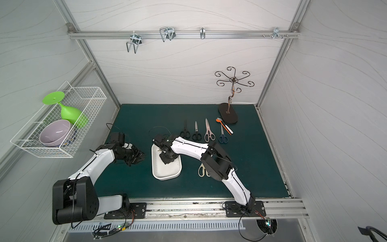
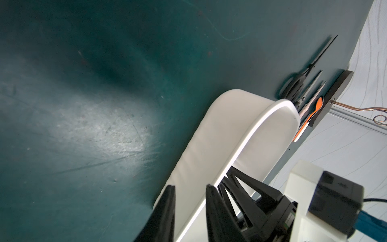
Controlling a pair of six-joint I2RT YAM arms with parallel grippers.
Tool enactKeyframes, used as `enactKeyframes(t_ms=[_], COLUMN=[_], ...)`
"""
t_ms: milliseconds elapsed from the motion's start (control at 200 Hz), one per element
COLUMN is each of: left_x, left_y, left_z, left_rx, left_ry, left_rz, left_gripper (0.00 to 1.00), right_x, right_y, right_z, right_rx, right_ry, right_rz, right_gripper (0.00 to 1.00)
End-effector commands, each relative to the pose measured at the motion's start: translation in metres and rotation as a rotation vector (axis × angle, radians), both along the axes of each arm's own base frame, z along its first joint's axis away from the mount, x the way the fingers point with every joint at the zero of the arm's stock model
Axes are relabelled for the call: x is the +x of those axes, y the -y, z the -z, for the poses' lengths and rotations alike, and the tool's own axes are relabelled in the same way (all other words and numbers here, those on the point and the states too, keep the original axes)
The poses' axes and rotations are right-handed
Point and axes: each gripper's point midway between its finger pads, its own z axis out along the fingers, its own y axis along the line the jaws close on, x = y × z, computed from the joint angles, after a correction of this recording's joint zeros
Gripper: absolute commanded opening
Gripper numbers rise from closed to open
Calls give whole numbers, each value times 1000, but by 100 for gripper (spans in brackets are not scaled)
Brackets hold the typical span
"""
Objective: Take the scissors out of the storage box
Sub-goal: Pick up the scissors from the storage box.
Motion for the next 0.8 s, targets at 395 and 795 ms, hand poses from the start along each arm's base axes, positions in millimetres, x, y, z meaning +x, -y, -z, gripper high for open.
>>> enactKeyframes(t_ms=[395, 795], left_x=[6, 7], left_y=[-2, -2], left_z=[-15, -16], left_rx=[6, 7], left_ry=[56, 59], left_rz=[9, 9], left_gripper=[29, 29], right_x=[-3, -6], right_y=[11, 13], right_z=[25, 42], right_rx=[-142, -183], right_ry=[29, 29], right_rz=[-53, -85], right_gripper=[28, 23])
